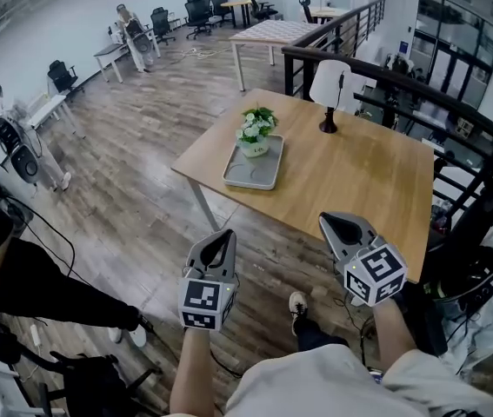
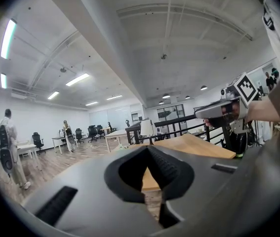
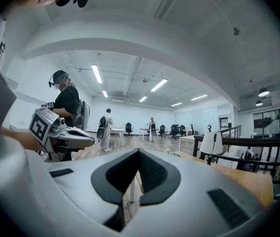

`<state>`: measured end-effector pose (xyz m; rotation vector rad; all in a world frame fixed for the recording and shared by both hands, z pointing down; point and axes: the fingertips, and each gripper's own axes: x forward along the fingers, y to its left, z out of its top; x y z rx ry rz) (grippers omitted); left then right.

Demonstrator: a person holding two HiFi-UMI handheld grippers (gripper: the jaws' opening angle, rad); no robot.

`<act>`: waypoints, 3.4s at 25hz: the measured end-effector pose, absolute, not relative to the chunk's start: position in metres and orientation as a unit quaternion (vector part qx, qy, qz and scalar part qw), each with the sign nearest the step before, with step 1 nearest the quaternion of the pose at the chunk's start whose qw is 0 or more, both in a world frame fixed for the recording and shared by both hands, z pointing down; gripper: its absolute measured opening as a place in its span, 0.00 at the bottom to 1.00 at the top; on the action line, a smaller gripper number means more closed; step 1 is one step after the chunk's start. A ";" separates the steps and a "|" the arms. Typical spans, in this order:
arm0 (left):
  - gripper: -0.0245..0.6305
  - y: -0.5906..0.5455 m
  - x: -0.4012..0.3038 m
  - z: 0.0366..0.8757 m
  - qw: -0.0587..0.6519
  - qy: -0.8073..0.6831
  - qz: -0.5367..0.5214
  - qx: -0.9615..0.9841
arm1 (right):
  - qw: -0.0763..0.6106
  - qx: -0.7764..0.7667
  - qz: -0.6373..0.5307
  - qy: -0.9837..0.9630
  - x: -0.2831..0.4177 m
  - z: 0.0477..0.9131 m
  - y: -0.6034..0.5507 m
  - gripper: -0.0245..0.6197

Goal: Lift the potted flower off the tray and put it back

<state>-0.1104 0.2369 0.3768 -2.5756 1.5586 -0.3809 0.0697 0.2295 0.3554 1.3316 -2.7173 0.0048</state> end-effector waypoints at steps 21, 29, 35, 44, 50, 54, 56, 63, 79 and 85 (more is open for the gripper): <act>0.06 0.031 -0.082 0.377 0.025 0.516 -0.148 -0.844 | 0.085 0.435 0.012 -0.896 0.097 0.351 0.014 0.05; 0.06 -0.017 -0.090 0.395 0.006 0.542 -0.151 -0.827 | 0.095 0.414 0.018 -0.905 0.097 0.369 -0.038 0.05; 0.10 -0.049 -0.096 0.395 -0.006 0.551 -0.150 -0.821 | 0.107 0.410 0.033 -0.905 0.095 0.373 -0.080 0.06; 0.18 -0.102 -0.108 0.403 -0.024 0.526 -0.147 -0.837 | 0.098 0.398 0.043 -0.911 0.081 0.376 -0.142 0.15; 0.36 -0.140 -0.104 0.423 -0.052 0.466 -0.146 -0.871 | 0.081 0.368 0.083 -0.923 0.061 0.399 -0.178 0.25; 0.41 -0.165 -0.103 0.445 -0.065 0.438 -0.154 -0.883 | 0.082 0.359 0.091 -0.925 0.050 0.419 -0.206 0.29; 0.43 -0.178 -0.106 0.457 -0.073 0.432 -0.159 -0.885 | 0.088 0.351 0.094 -0.928 0.043 0.428 -0.218 0.33; 0.49 -0.217 -0.113 0.504 -0.098 0.412 -0.180 -0.888 | 0.118 0.325 0.108 -0.932 0.027 0.467 -0.246 0.37; 0.62 -0.272 -0.117 0.596 -0.128 0.368 -0.206 -0.898 | 0.158 0.272 0.153 -0.937 0.012 0.574 -0.294 0.47; 0.62 -0.290 -0.115 0.620 -0.144 0.356 -0.210 -0.899 | 0.171 0.264 0.164 -0.935 0.004 0.605 -0.310 0.48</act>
